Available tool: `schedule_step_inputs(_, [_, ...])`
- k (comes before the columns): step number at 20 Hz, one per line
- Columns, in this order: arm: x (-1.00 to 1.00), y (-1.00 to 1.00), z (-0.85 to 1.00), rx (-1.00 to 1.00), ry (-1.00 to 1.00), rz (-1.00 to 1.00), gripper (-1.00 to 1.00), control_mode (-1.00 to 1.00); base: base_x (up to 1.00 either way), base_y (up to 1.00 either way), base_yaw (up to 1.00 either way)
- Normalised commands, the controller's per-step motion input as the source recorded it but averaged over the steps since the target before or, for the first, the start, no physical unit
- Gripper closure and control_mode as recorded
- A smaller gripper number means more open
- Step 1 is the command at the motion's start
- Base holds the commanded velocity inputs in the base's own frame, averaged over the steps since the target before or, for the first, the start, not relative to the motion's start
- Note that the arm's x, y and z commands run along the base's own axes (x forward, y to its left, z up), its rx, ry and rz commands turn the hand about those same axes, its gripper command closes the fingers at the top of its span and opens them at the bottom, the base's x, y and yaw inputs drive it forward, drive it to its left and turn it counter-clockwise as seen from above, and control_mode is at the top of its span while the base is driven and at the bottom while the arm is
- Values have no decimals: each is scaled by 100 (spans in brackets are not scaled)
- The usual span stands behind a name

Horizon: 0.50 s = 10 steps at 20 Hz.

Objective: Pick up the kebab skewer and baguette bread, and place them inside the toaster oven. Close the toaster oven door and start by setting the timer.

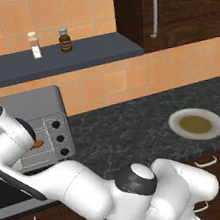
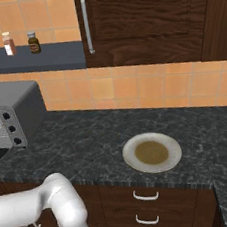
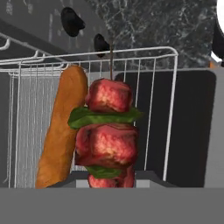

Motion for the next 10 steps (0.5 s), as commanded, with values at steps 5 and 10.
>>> schedule_step_inputs(5, [27,0,-10,0,-6,0,100,-100,0,0,0])
schedule_step_inputs(10, [40,17,-2,0,0,-1,100,-100,0,0,0])
